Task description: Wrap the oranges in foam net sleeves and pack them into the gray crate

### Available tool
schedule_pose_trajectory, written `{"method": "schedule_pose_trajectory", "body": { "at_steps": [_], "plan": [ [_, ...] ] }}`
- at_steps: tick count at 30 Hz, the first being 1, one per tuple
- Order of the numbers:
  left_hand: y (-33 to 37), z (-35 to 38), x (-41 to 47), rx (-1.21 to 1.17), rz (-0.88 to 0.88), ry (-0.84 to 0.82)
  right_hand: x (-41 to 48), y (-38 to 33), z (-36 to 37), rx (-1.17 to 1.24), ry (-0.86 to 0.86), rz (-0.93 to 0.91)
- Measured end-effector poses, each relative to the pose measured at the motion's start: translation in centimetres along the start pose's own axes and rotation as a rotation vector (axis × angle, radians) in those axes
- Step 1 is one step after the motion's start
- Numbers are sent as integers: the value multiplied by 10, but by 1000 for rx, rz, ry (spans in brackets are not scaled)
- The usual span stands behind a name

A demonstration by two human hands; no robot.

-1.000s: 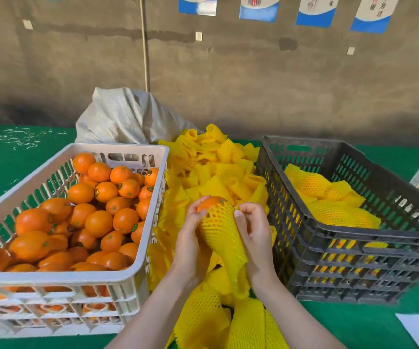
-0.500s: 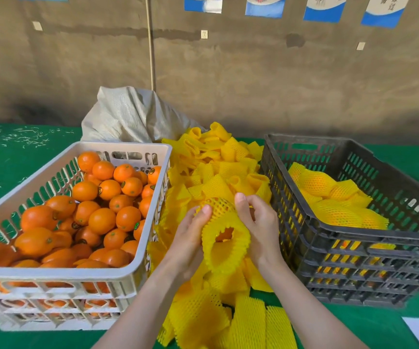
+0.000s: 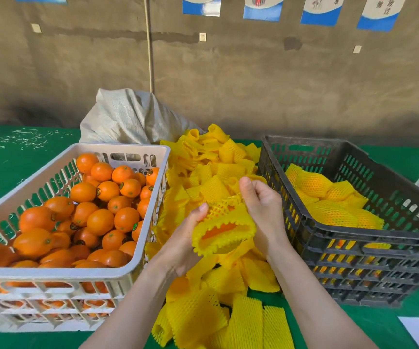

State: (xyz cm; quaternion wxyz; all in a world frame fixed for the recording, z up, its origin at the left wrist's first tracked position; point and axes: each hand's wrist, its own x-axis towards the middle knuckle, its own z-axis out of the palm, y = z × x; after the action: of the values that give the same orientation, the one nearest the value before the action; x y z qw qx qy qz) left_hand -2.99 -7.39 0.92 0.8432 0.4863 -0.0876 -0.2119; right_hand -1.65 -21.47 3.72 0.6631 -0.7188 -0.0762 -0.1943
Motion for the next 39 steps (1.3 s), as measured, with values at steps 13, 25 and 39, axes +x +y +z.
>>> {"method": "schedule_pose_trajectory", "body": {
  "at_steps": [13,25,39],
  "plan": [
    [0,0,3,-185,-15,57,-13,14,-2,35,-127,332],
    [-4,6,7,-124,-121,105,0,7,2,181,21,413],
    [-8,5,23,270,292,633,-13,25,15,594,-134,775]
  ]
}}
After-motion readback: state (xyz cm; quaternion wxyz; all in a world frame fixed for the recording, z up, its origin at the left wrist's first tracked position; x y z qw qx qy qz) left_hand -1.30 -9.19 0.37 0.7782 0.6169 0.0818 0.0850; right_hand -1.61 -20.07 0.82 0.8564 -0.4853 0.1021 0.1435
